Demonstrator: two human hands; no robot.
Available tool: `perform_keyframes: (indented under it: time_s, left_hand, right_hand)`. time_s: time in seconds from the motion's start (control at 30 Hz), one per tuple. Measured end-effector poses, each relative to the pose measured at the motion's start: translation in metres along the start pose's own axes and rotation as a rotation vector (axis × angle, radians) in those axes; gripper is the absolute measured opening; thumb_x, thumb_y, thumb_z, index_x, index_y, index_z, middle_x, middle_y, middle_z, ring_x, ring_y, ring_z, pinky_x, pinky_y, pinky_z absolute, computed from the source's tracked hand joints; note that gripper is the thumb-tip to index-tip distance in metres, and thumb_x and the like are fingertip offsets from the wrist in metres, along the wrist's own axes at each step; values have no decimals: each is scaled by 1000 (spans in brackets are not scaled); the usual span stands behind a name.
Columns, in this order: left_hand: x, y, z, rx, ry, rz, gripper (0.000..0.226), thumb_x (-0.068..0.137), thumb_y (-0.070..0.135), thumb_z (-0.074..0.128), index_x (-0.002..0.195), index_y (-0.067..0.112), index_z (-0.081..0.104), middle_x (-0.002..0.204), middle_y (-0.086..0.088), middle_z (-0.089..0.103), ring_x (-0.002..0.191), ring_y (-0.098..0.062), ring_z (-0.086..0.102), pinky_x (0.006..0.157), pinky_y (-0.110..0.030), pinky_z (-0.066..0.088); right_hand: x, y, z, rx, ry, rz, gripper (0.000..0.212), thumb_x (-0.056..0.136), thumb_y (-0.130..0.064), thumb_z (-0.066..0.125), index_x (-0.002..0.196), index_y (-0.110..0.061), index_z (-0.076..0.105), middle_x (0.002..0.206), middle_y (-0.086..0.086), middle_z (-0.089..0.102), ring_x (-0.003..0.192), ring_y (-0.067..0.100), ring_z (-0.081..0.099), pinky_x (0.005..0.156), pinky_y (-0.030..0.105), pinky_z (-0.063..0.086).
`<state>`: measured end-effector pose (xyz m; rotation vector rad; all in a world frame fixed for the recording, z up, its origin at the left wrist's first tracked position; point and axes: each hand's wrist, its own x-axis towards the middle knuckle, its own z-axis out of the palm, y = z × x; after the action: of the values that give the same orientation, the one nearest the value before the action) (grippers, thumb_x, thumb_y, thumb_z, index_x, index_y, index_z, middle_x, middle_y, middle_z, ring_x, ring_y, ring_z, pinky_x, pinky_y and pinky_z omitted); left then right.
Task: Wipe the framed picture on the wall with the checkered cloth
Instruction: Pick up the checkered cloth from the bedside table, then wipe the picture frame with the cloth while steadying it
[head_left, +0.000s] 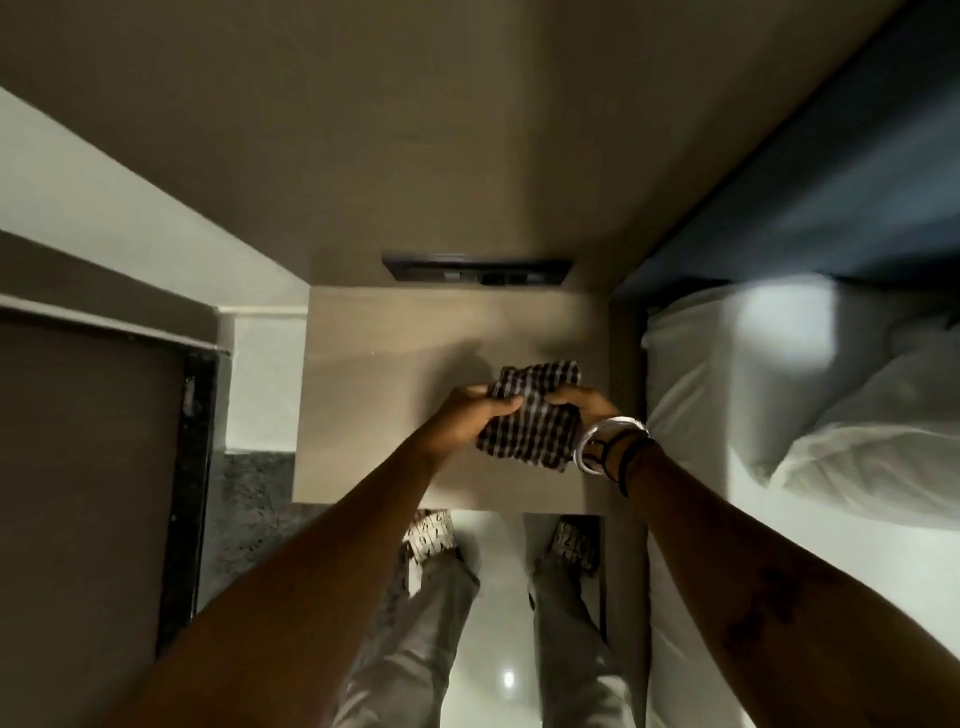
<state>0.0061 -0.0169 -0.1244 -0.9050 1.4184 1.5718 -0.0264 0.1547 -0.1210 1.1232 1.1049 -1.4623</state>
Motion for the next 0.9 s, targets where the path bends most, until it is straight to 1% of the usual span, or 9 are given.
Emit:
perform_keyframes:
  time_s: [0.07, 0.13, 0.3, 0.47, 0.53, 0.6, 0.7, 0.8, 0.9]
  left_hand:
    - [-22, 17, -1, 24, -24, 12, 35, 86, 20, 74, 120, 10, 69, 122, -10, 72, 112, -23, 68, 97, -34, 52]
    - [-47, 40, 0, 10, -41, 52, 34, 87, 19, 74, 120, 10, 70, 118, -6, 74, 111, -21, 69, 99, -34, 51]
    - [-149, 116, 14, 62, -91, 181, 24, 91, 17, 69, 115, 17, 70, 103, 3, 79, 93, -10, 75, 72, -18, 58]
    - [-265, 214, 39, 214, -117, 390, 31, 94, 9, 64, 125, 4, 64, 121, -12, 72, 102, -17, 71, 85, -24, 56]
    - [-308, 255, 53, 339, -123, 460, 30, 94, 11, 64, 123, 6, 65, 121, -10, 72, 104, -16, 69, 89, -24, 55]
    - [-356, 299, 68, 445, -140, 534, 20, 93, 14, 66, 113, 11, 69, 116, -8, 74, 101, -14, 70, 90, -26, 54]
    - [-435, 367, 92, 587, -158, 706, 10, 94, 20, 66, 98, 11, 68, 103, -7, 74, 89, -14, 69, 81, -25, 56]
    - [-510, 417, 112, 760, -140, 859, 20, 95, 32, 64, 86, 14, 61, 85, -9, 69, 73, -18, 66, 68, -25, 55]
    - [-563, 437, 125, 895, -39, 999, 30, 90, 45, 67, 89, 16, 65, 81, -3, 74, 74, -20, 72, 68, -29, 54]
  right_hand:
    - [-23, -6, 0, 14, -72, -13, 23, 95, -8, 47, 107, -2, 65, 96, 15, 72, 85, 31, 68, 70, 43, 51]
    - [-52, -18, 3, 37, -146, -56, 25, 98, -9, 43, 110, -2, 64, 90, 14, 76, 85, 30, 70, 71, 44, 53]
    - [-164, -45, 21, 105, -247, -170, 34, 81, -15, 58, 111, 0, 65, 95, 20, 78, 83, 35, 76, 79, 49, 49]
    - [-307, -100, 28, 17, -269, -345, 41, 77, -32, 63, 102, -2, 75, 92, 19, 79, 79, 32, 78, 73, 47, 55]
    - [-365, -128, 30, -72, -255, -426, 56, 77, -29, 62, 124, 1, 64, 95, 20, 78, 82, 32, 77, 79, 49, 53]
    - [-425, -152, 31, -99, -253, -532, 62, 77, -25, 65, 132, 2, 57, 104, 22, 75, 91, 35, 75, 86, 51, 51]
    - [-513, -185, 32, -25, -341, -741, 52, 82, -26, 65, 126, 2, 61, 122, 27, 68, 108, 40, 68, 91, 54, 51]
    - [-585, -203, 25, 81, -429, -912, 45, 85, -24, 62, 121, 4, 65, 125, 27, 67, 110, 40, 68, 90, 53, 54]
    - [-625, -201, 10, 241, -441, -1018, 51, 83, -22, 65, 126, 6, 60, 127, 28, 66, 113, 41, 67, 94, 54, 50]
